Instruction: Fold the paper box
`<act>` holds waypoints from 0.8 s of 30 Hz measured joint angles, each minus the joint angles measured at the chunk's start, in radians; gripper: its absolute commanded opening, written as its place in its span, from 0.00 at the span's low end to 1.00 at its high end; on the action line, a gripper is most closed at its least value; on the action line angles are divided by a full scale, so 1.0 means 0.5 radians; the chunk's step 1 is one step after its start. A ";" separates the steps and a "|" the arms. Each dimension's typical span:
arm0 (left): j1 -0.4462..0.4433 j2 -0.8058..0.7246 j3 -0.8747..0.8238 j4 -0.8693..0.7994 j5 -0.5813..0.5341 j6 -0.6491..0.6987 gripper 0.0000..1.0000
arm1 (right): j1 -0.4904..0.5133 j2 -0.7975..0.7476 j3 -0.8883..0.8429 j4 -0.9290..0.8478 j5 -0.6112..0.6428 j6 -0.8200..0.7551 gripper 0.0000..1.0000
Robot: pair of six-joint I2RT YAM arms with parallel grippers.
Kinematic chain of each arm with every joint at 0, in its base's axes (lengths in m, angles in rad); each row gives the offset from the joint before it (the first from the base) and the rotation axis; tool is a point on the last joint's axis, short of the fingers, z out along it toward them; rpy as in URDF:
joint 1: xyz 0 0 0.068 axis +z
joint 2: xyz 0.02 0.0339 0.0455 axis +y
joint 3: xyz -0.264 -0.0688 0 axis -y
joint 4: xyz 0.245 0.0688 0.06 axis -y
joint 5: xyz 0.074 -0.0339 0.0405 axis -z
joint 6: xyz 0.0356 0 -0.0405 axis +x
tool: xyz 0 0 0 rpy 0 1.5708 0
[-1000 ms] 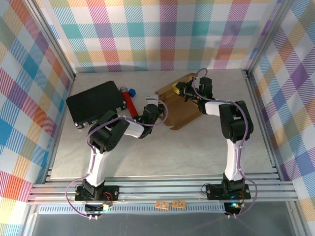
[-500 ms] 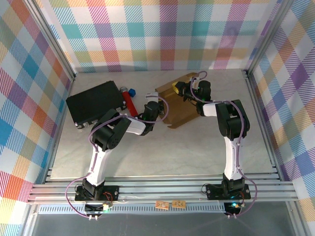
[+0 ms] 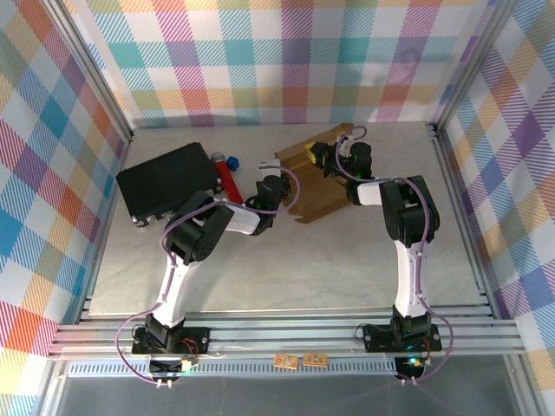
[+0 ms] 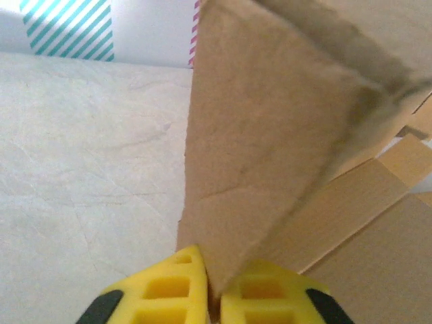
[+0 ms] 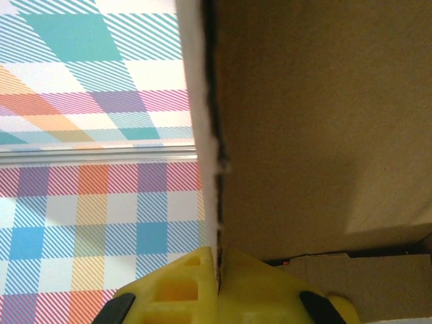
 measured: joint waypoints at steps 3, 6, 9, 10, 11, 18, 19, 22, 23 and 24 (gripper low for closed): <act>-0.005 0.007 0.034 -0.052 -0.040 0.008 0.00 | 0.000 0.000 0.000 -0.003 0.019 0.000 0.00; -0.020 0.007 0.066 -0.114 -0.085 0.008 0.00 | 0.000 0.000 0.000 -0.010 0.031 0.000 0.00; -0.035 0.007 0.093 -0.175 -0.143 0.009 0.00 | 0.000 0.000 0.000 -0.025 0.035 0.000 0.00; -0.040 0.007 0.098 -0.193 -0.162 0.010 0.00 | 0.000 0.000 0.000 -0.034 0.035 0.000 0.00; -0.043 0.007 0.098 -0.198 -0.182 0.014 0.00 | 0.000 0.000 0.000 -0.043 0.033 -0.001 0.00; -0.046 0.007 0.122 -0.201 -0.231 0.126 0.32 | 0.007 0.000 0.019 -0.100 -0.028 -0.005 0.00; -0.046 0.007 0.134 -0.197 -0.239 0.146 0.33 | 0.011 -0.001 0.019 -0.106 -0.034 -0.008 0.00; -0.043 0.008 0.166 -0.193 -0.249 0.213 0.33 | 0.012 -0.001 0.019 -0.119 -0.049 -0.011 0.00; -0.041 0.008 0.176 -0.193 -0.258 0.227 0.31 | 0.012 -0.001 0.019 -0.122 -0.052 -0.014 0.00; -0.040 0.008 0.190 -0.192 -0.265 0.244 0.26 | 0.012 -0.002 0.019 -0.124 -0.058 -0.014 0.00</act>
